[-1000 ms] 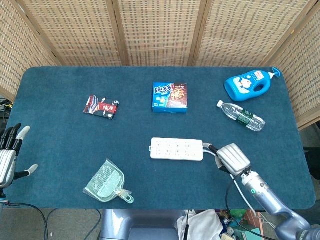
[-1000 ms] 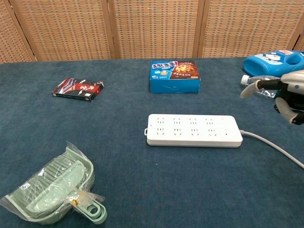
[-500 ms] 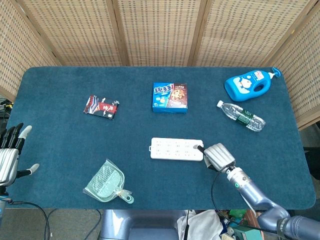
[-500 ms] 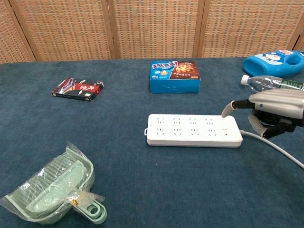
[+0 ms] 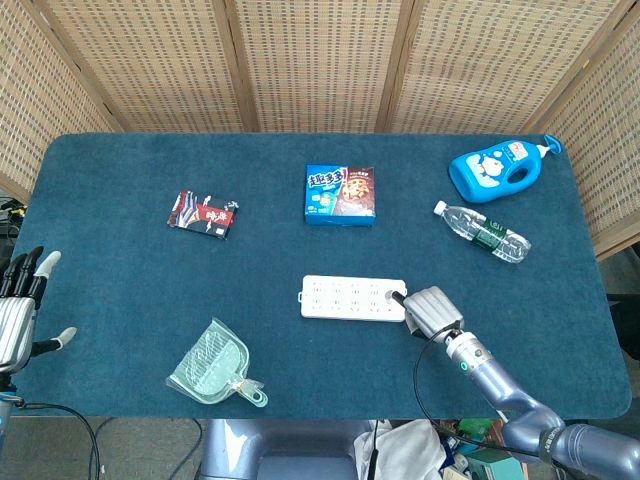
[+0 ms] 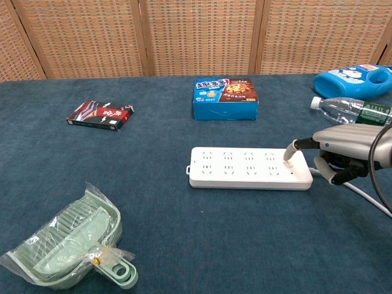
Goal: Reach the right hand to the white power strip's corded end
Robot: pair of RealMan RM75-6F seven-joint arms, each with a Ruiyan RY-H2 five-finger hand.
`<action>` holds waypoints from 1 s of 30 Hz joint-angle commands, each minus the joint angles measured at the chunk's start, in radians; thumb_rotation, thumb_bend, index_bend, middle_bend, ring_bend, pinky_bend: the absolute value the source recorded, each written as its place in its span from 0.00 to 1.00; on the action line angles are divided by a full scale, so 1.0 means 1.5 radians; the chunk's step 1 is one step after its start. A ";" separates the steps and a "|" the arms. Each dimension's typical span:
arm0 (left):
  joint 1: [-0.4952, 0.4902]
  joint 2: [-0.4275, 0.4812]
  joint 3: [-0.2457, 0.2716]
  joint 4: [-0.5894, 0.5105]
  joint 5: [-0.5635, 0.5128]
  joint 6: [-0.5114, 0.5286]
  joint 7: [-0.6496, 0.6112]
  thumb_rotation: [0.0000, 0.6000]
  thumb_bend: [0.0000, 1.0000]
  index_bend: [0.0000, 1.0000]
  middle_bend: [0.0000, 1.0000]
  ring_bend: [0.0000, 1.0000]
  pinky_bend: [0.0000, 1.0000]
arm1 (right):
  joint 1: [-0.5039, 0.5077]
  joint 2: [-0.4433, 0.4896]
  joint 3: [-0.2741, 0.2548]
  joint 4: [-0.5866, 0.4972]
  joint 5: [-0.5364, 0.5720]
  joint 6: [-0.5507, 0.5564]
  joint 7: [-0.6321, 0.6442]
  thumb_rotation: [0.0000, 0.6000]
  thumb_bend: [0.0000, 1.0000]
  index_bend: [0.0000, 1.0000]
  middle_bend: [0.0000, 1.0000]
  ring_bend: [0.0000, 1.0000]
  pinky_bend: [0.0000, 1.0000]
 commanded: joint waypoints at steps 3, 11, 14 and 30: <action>-0.002 -0.001 0.000 0.000 -0.002 -0.002 0.002 1.00 0.00 0.00 0.00 0.00 0.00 | 0.002 0.007 -0.005 -0.006 0.000 0.004 0.004 1.00 0.88 0.20 0.88 0.90 1.00; -0.003 -0.003 0.002 0.000 -0.002 -0.002 0.006 1.00 0.00 0.00 0.00 0.00 0.00 | 0.006 -0.001 -0.018 0.006 0.004 0.000 0.003 1.00 0.88 0.20 0.88 0.90 1.00; -0.003 -0.003 0.002 0.000 -0.002 -0.002 0.005 1.00 0.00 0.00 0.00 0.00 0.00 | 0.008 -0.006 -0.022 0.010 0.007 0.000 -0.004 1.00 0.88 0.20 0.88 0.90 1.00; -0.002 -0.001 0.004 0.000 0.001 0.001 0.002 1.00 0.00 0.00 0.00 0.00 0.00 | 0.015 0.001 -0.037 -0.009 0.044 -0.011 -0.049 1.00 0.88 0.26 0.88 0.90 1.00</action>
